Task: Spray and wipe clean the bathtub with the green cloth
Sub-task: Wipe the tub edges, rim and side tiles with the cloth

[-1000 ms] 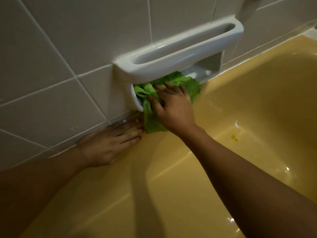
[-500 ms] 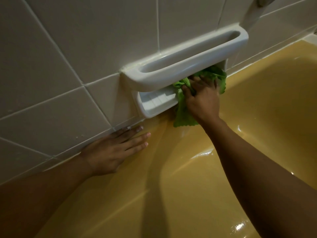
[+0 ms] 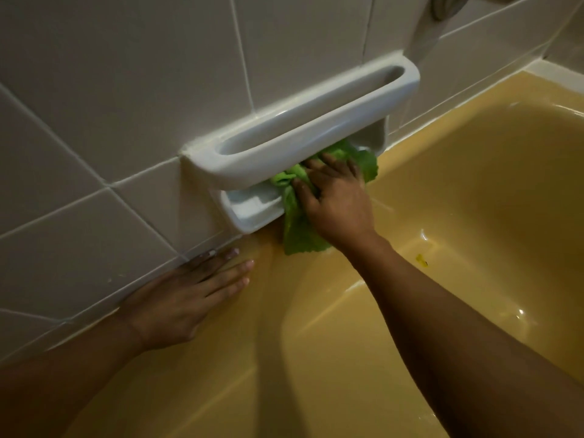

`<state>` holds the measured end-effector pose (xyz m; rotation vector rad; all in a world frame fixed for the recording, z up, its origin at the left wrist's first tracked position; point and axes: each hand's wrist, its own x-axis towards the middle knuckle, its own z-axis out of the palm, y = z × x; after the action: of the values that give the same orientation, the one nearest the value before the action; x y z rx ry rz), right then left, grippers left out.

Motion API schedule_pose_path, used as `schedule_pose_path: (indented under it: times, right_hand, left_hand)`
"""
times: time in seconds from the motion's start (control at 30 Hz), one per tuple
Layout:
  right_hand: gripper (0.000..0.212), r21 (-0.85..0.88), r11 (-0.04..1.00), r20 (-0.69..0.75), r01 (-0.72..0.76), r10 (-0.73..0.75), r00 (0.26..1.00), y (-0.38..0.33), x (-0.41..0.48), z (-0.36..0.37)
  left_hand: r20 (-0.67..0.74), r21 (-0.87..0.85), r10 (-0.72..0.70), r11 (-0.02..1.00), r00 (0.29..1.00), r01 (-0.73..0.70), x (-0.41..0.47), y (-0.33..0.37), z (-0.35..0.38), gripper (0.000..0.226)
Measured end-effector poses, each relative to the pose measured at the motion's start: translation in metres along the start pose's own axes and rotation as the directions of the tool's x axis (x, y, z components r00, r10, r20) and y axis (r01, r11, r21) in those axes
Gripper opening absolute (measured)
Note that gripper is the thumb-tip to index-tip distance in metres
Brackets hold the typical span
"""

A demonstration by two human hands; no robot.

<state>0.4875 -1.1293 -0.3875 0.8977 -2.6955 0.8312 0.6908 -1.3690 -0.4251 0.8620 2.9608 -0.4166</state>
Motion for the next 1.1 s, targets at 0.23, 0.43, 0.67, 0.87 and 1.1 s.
schedule_pose_path:
  times: [0.23, 0.43, 0.67, 0.87, 1.1]
  right_hand:
    - [0.048, 0.14, 0.977, -0.214, -0.162, 0.189, 0.958, 0.015, -0.004, 0.004]
    - [0.035, 0.802, 0.547, -0.206, -0.242, 0.632, 0.747, -0.014, -0.04, -0.019]
    - [0.029, 0.963, 0.267, -0.214, 0.036, 0.674, 0.707, -0.027, -0.033, -0.087]
    - [0.034, 0.485, 0.875, -0.355, -0.005, 0.202, 0.913, -0.044, 0.006, -0.091]
    - [0.051, 0.173, 0.983, -0.35, 0.062, 0.003, 0.937, -0.034, 0.013, -0.084]
  left_hand:
    - [0.007, 0.045, 0.007, 0.999, 1.0, -0.007, 0.001, 0.001, -0.001, 0.079]
    - [0.017, 0.075, 0.014, 0.997, 1.0, -0.015, 0.001, 0.0, 0.0, 0.08]
    - [0.071, 0.073, 0.03, 0.997, 0.997, -0.036, 0.002, 0.001, -0.003, 0.084]
    - [0.116, 0.048, 0.044, 0.998, 0.992, -0.049, 0.006, 0.0, -0.008, 0.09]
    - [0.112, 0.039, 0.061, 0.997, 0.992, -0.066, 0.008, 0.001, -0.012, 0.086]
